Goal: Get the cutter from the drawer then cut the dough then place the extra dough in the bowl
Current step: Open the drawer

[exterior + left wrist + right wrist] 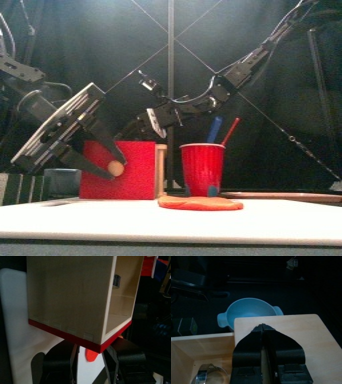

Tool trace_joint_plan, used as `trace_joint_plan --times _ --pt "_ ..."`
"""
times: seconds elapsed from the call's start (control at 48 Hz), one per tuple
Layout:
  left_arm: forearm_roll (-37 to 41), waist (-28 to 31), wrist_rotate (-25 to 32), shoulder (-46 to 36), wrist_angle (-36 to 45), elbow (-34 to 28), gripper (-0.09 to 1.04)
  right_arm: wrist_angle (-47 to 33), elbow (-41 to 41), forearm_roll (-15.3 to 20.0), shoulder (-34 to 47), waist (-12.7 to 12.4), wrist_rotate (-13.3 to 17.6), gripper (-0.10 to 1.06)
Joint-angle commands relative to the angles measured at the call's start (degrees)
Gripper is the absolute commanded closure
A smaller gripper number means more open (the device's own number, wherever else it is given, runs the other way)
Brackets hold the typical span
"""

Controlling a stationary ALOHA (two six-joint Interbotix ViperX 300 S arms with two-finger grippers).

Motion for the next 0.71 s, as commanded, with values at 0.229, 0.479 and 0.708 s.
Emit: trace_joint_plan --times 0.229,0.479,0.708 --pt "0.3 -0.4 0.4 -0.2 -0.6 -0.4 0.25 0.2 -0.4 0.0 -0.8 0.1 0.0 0.91" --pt "0.4 -0.1 0.4 -0.4 -0.7 -0.4 0.03 0.2 -0.5 0.0 -0.8 0.1 0.0 0.91" --pt "0.7 0.0 0.5 -1.2 -0.8 -0.4 -0.05 0.2 -0.5 0.0 -0.8 0.1 0.0 0.91"
